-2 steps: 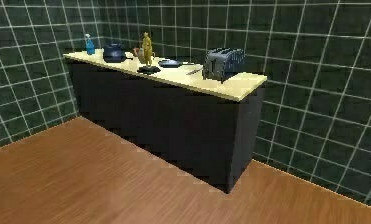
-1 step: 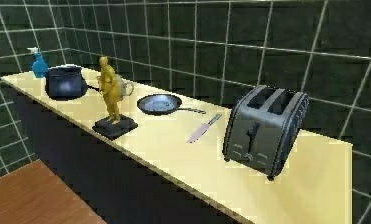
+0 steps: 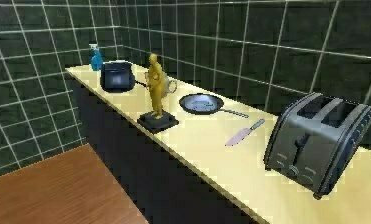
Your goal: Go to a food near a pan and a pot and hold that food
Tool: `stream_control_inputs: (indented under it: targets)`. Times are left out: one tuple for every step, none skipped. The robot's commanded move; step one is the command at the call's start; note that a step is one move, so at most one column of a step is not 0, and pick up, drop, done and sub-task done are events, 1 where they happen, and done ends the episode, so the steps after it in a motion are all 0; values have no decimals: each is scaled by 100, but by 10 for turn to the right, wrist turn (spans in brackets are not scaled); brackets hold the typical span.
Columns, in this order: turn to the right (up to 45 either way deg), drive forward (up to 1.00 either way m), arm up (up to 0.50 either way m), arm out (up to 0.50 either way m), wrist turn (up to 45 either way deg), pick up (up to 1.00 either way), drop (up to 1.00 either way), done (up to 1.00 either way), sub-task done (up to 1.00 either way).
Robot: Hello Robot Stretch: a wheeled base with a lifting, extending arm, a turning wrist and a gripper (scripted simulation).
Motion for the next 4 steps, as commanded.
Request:
stream_control_inputs:
  targets:
    - [0,10,0,0,0,0,0,0,0]
    - [-450,0,0,0,0,0,0,0,0]
    - [-450,0,0,0,0,0,0,0,0]
    - [-390,0,0,0,0,0,0,0,0]
